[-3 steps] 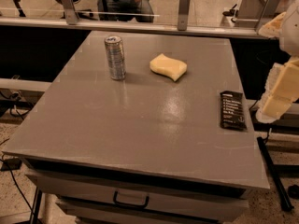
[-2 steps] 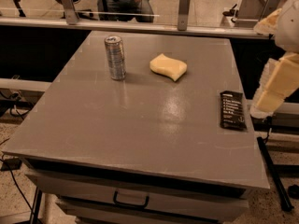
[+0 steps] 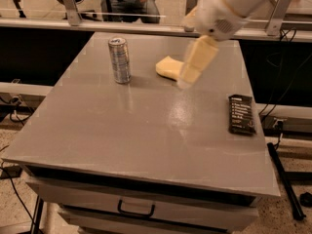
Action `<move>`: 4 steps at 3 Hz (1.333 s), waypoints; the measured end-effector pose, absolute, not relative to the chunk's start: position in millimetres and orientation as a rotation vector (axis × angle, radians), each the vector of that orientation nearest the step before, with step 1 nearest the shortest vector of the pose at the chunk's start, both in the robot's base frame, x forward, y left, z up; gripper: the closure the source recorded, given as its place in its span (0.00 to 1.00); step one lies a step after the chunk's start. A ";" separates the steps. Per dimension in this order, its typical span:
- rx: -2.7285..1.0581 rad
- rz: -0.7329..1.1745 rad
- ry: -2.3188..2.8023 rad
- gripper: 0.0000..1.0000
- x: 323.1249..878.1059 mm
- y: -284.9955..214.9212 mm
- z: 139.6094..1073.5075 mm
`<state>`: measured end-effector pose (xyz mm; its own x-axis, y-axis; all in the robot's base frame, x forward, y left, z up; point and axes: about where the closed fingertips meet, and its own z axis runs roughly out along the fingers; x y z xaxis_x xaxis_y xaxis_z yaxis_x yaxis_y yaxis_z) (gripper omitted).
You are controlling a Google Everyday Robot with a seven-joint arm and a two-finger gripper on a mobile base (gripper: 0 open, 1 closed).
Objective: Knock redbull can over
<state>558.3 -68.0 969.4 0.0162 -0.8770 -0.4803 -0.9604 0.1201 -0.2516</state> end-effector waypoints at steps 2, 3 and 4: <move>-1.786 0.310 1.813 0.00 618.0 -9.3 938.9; -1.720 0.359 1.767 0.00 634.5 1.5 938.2; -1.575 0.446 1.679 0.00 675.5 33.8 925.9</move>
Offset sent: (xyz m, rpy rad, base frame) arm 0.0479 0.0470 -0.0223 0.0569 0.0127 0.0441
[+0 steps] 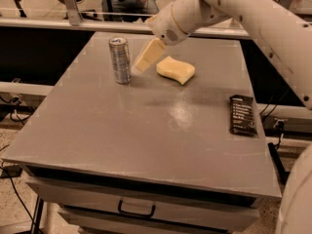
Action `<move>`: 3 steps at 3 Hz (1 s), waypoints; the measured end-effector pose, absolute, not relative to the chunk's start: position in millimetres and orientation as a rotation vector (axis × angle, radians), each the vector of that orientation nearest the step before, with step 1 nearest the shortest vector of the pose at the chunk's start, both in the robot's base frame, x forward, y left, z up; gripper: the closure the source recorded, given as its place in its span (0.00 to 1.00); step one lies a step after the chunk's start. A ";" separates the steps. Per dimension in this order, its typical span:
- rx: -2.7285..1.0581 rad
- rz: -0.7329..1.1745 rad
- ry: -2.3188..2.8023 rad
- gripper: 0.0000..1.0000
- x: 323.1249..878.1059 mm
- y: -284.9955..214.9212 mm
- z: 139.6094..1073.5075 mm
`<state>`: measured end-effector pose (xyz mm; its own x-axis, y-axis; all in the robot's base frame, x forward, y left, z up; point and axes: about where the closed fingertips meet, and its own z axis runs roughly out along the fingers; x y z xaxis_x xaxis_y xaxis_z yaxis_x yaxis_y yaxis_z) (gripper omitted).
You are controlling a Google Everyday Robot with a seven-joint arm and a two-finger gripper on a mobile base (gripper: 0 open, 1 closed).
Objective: Knock redbull can over
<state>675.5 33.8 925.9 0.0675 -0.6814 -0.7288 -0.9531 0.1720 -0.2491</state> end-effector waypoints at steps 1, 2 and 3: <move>-1.513 0.477 1.649 0.00 696.0 49.6 917.8; -1.462 0.512 1.644 0.00 705.3 59.4 907.1; -1.432 0.536 1.651 0.00 707.6 65.6 897.0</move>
Offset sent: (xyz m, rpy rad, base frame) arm 0.0415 0.0316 -0.0287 0.1748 0.0003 -0.0639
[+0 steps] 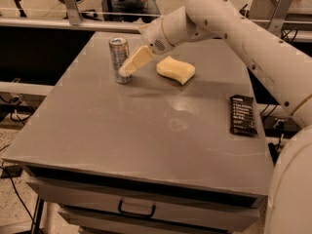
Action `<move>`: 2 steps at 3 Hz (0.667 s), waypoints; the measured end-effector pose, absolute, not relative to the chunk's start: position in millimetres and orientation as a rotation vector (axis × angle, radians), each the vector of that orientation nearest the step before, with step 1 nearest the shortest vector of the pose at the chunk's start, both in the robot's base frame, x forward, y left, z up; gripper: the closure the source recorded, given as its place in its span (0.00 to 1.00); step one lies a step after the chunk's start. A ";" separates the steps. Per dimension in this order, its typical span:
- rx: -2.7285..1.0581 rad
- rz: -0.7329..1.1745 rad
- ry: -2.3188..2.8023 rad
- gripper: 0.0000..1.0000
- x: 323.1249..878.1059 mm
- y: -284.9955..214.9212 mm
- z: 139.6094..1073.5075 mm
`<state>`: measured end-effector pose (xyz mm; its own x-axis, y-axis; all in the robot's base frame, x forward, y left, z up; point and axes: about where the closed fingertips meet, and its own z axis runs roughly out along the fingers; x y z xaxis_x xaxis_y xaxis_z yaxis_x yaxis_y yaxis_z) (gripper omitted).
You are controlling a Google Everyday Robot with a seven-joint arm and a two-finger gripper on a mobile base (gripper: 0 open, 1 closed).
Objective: Knock redbull can over
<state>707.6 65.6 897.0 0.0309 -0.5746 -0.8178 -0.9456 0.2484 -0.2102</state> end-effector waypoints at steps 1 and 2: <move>-1.405 0.596 1.625 0.00 701.9 73.3 890.5; -1.390 0.651 1.584 0.00 693.7 78.8 892.2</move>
Offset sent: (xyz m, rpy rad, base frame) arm -0.0220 0.0127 0.0002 0.1648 0.0146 0.0625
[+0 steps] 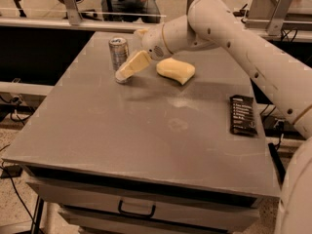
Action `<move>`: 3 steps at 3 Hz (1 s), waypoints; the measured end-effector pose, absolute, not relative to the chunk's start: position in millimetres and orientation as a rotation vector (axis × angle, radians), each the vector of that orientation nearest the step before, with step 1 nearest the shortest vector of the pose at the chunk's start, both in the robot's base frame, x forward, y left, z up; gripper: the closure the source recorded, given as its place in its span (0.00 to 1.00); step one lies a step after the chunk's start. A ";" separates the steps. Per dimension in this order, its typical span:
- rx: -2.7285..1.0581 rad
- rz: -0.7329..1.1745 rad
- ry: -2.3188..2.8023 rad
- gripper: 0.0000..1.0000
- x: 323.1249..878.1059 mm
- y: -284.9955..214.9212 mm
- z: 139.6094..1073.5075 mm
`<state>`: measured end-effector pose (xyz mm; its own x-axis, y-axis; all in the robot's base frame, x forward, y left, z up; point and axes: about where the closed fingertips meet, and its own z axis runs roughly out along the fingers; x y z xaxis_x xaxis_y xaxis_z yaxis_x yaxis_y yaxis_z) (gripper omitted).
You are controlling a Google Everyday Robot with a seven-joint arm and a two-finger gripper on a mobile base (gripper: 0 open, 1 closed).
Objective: Knock redbull can over
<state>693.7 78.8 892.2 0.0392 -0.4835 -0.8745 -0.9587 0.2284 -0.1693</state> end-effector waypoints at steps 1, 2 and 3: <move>-1.388 0.706 1.541 0.00 688.3 84.3 892.5; -1.390 0.764 1.491 0.22 684.8 90.6 891.6; -1.376 0.794 1.454 0.52 683.7 91.2 893.7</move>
Offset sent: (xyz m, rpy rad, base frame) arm -0.0101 0.0110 0.0000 0.1203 0.0019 0.1037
